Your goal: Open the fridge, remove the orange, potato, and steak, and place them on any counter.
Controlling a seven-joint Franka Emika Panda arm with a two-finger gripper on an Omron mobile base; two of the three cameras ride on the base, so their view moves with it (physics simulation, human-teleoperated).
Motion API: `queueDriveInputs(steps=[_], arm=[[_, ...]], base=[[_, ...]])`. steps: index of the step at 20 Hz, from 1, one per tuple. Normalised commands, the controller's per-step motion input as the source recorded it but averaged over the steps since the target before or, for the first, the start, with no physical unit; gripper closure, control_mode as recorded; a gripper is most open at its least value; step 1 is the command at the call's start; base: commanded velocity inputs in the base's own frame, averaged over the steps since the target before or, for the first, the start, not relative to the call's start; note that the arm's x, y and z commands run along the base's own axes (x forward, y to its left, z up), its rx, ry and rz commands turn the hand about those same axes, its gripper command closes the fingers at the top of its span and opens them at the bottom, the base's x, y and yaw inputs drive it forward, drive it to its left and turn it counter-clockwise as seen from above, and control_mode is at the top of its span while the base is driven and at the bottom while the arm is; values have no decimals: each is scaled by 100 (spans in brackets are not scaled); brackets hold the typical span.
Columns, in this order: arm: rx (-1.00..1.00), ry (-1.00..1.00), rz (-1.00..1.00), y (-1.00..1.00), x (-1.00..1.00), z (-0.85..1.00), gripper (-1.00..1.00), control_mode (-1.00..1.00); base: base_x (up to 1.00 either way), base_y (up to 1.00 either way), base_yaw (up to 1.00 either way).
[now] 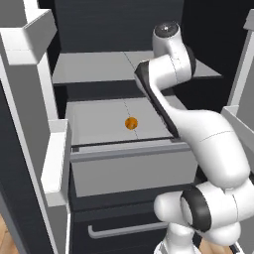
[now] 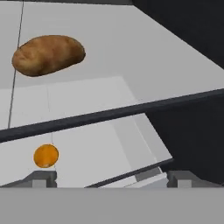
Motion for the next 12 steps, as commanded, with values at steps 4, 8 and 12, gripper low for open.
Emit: queueDriveInputs(steps=[4, 8, 12], arm=[[6, -15, -28, 19, 48, 11, -100, -100], [9, -13, -25, 25, 50, 17, -100, -100], [18, 0, -13, 1, 79, 0, -100, -100]], base=[[0, 0, 0], [0, 0, 0], [0, 0, 0]])
